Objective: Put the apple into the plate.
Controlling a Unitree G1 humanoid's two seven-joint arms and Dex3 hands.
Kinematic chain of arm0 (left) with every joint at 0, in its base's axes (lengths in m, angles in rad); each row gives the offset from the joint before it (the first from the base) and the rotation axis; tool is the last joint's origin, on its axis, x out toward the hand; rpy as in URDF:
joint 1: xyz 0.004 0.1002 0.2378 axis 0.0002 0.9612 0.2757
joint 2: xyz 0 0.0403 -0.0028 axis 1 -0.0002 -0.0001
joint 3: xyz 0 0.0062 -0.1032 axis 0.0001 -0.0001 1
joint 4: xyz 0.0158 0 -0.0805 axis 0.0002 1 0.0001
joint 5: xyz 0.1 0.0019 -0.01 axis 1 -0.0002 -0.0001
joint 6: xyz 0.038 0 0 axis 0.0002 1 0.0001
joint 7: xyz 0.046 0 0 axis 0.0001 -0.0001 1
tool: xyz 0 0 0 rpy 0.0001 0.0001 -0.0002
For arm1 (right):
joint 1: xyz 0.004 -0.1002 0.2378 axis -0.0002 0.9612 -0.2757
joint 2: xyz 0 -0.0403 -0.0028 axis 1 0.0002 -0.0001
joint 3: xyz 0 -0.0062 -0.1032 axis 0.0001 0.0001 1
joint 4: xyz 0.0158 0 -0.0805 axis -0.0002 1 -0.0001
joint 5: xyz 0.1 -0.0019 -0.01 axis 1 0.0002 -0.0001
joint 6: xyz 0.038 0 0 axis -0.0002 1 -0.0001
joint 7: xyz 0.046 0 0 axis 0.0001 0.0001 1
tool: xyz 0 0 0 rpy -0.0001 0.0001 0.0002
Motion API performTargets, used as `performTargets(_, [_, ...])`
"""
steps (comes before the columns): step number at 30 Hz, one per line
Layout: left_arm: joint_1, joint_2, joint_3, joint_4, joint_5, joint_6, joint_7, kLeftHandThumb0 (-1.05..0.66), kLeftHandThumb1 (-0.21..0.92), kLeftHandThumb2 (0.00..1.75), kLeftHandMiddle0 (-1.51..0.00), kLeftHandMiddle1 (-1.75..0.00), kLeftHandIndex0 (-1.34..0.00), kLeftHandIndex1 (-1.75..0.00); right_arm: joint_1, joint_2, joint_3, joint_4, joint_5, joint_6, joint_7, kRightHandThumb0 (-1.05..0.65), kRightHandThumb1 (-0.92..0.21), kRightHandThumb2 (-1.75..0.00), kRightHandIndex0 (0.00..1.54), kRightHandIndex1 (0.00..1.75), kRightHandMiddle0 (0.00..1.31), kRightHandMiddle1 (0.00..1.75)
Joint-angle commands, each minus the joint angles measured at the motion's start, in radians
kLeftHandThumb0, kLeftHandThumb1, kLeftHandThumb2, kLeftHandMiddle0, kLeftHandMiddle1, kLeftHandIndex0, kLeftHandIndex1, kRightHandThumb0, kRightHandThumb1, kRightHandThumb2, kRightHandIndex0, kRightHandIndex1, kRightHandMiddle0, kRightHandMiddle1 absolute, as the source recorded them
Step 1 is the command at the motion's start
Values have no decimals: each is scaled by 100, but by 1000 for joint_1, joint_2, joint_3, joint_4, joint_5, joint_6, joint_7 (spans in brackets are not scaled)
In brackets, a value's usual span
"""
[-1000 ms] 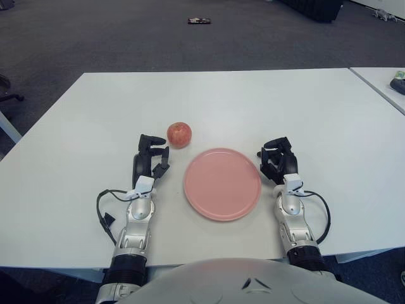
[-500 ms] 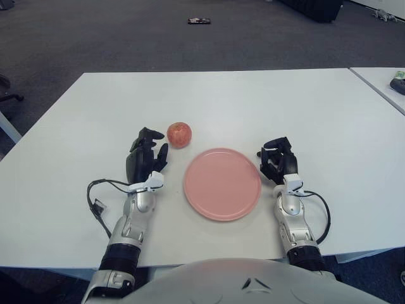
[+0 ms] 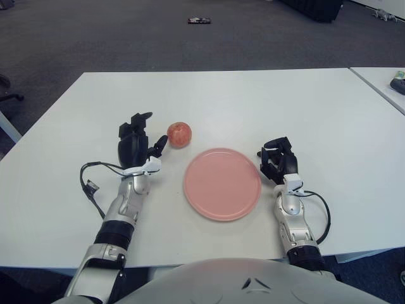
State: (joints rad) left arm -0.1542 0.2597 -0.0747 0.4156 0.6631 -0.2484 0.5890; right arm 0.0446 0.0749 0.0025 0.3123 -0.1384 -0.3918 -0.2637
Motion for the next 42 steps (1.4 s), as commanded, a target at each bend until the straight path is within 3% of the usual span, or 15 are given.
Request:
performTargets(1, [-54,55,-29,43,-3,-58,-38,-86,48,74,0,-55,0,-22,0,3,-3,16,1,14,-2,-37,-77,-74,54,123,28,175])
performTargets(6, [-98,93,-51,85,-52,-124,-122,-93,48,75,0,-24,0,-3,0,2,-4,16,-5,22,-7,-37,-77,-74,53,123,28,175])
performTargets(11, [-140,123,-73,143,-123,-248,-225,-96,48,74,0,-11,0,0,1,2,-4,14,-12,40,-16,-37,-77,-74,53,123,28,175])
performTargets(17, [-174,131,-78,195,-219,-311,-375,-97,48,74,0,-2,0,0,-2,0,-4,14,-17,45,-23,-37,-77,-74,53,123,28,175])
performTargets(27, [-232,148,-70,134,-350,-281,-647,-99,52,68,0,0,0,0,-9,-5,-6,31,-16,42,-25,-37,-77,-74,54,124,28,175])
performTargets(36, [-296,173,-80,162,-371,-278,-793,-100,57,60,0,0,0,0,-20,-12,-11,72,-4,-10,-16,-37,-75,-77,56,127,29,175])
performTargets(42, [-350,187,-99,199,-374,-248,-879,-95,53,62,0,0,0,0,-27,-17,-18,96,3,-25,-11,-37,-75,-77,56,127,30,175])
